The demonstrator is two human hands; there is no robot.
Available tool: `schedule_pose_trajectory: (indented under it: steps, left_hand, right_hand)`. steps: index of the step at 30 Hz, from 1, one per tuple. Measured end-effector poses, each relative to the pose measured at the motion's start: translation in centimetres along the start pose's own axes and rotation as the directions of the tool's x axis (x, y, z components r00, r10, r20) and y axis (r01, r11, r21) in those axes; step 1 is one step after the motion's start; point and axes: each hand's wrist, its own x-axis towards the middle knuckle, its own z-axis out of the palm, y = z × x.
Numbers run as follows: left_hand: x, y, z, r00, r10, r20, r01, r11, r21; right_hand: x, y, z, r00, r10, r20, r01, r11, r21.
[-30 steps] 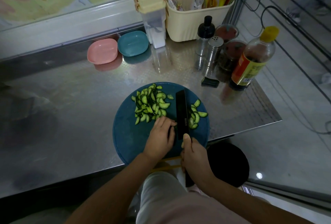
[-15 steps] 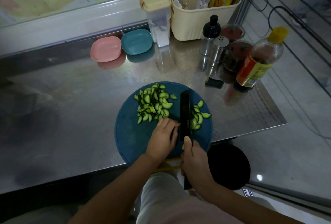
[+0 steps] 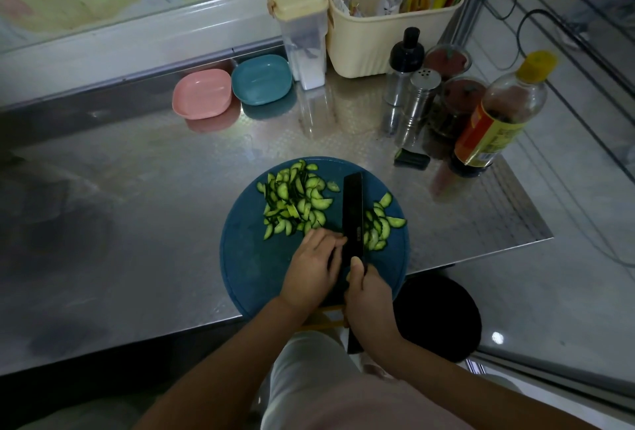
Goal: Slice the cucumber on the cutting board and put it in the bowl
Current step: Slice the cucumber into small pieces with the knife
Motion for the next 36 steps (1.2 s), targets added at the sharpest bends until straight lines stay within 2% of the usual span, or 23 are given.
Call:
schedule_pose_trajectory:
  steps: [8,11,13,15,17,19,22,25,27,29,32,34,36]
  left_hand:
    - [-0.4,-0.3,-0.6,0.998,0.039,0.057,-0.039,0.999,0.0]
    - [-0.9,-0.3,-1.2,0.994,0.051,0.092,-0.048,0.998,-0.034]
    - [-0.9,-0.1,-1.8,0.998,0.006,0.064,0.0,0.996,-0.085]
    - [-0.6,0.4,-2.9,0.996,-0.085,-0.028,0.081,0.989,-0.128]
    - [0.0,1.0,-4.3,0.976,-0.162,-0.148,0.145,0.982,-0.123]
    - [0.7,1.6,-5.6,0.962,-0.187,-0.198,0.173,0.981,-0.083]
    - [1.7,2.4,-6.5,0.983,-0.116,-0.141,0.126,0.99,0.065]
    - [2.4,3.1,-5.9,1.0,-0.024,0.009,0.021,0.967,0.253]
    - [2.6,3.5,-4.9,0.994,-0.011,0.105,-0.027,0.933,0.36]
    - [2.6,3.6,-3.9,0.988,-0.035,0.152,-0.031,0.912,0.409]
    - [2.6,3.3,-3.1,0.986,-0.086,0.145,0.02,0.913,0.408]
    - [2.7,3.0,-3.0,0.987,-0.098,0.128,0.038,0.915,0.402]
    - [2.8,2.5,-3.2,0.988,-0.119,0.1,0.07,0.914,0.4]
  right_hand:
    - [0.7,0.9,-0.3,1.0,0.01,-0.023,-0.008,0.996,0.084]
    - [1.1,1.1,-0.9,0.999,0.033,0.034,-0.038,0.987,0.159]
    - [1.3,0.5,-1.8,0.997,0.032,0.072,-0.046,0.977,0.209]
    - [1.6,-0.9,-3.4,0.994,-0.059,0.092,0.044,0.986,0.161]
    - [1.9,-2.7,-5.2,0.969,-0.228,0.092,0.23,0.973,-0.016]
    - [2.3,-4.2,-6.9,0.917,-0.389,0.091,0.399,0.881,-0.254]
    - [3.4,-6.2,-8.5,0.809,-0.553,0.199,0.559,0.62,-0.551]
    - [4.6,-8.1,-9.2,0.743,-0.541,0.394,0.619,0.331,-0.712]
    - [5.2,-8.9,-9.4,0.702,-0.535,0.471,0.648,0.206,-0.733]
    - [5.5,-9.2,-9.1,0.683,-0.522,0.511,0.657,0.132,-0.742]
    - [5.5,-9.8,-8.9,0.687,-0.485,0.541,0.656,0.093,-0.749]
    - [5.6,-10.1,-8.8,0.681,-0.493,0.541,0.657,0.087,-0.748]
    - [5.7,-10.2,-8.7,0.64,-0.553,0.534,0.665,0.049,-0.745]
